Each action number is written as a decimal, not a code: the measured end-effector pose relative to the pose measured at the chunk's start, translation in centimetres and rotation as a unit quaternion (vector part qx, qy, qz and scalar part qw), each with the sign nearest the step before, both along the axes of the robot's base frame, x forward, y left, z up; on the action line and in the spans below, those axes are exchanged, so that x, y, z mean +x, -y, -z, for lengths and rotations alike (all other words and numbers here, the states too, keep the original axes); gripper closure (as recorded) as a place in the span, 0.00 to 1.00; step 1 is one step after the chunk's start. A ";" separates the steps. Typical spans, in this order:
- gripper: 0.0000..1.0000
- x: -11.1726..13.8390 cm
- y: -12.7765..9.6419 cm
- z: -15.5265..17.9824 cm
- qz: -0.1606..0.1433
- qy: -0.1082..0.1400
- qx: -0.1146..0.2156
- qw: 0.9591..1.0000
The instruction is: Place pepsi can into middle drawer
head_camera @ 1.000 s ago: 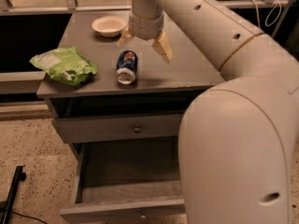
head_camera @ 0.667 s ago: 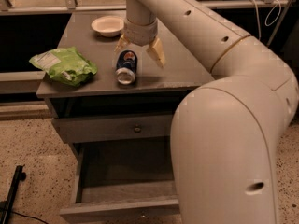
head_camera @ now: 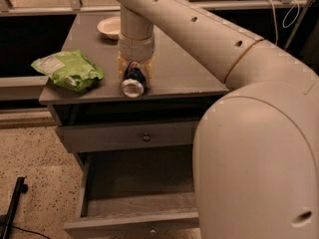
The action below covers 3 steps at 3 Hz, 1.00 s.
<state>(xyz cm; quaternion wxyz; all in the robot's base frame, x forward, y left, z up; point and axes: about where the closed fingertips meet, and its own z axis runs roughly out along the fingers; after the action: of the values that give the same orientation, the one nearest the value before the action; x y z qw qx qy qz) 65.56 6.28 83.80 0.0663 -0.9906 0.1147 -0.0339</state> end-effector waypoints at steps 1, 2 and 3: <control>0.78 -1.6 -0.3 0.6 -0.010 -0.006 -0.001 1.000; 0.99 -3.1 0.7 -2.8 -0.006 -0.005 0.063 0.998; 1.00 -4.8 5.7 -7.0 0.082 0.026 0.130 0.988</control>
Offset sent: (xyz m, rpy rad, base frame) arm -0.0622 -0.0320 0.0864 0.3312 0.0556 -0.0147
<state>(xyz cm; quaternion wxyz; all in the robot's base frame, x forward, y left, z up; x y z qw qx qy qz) 60.71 0.55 90.78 0.1948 -0.9595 0.1971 -0.0502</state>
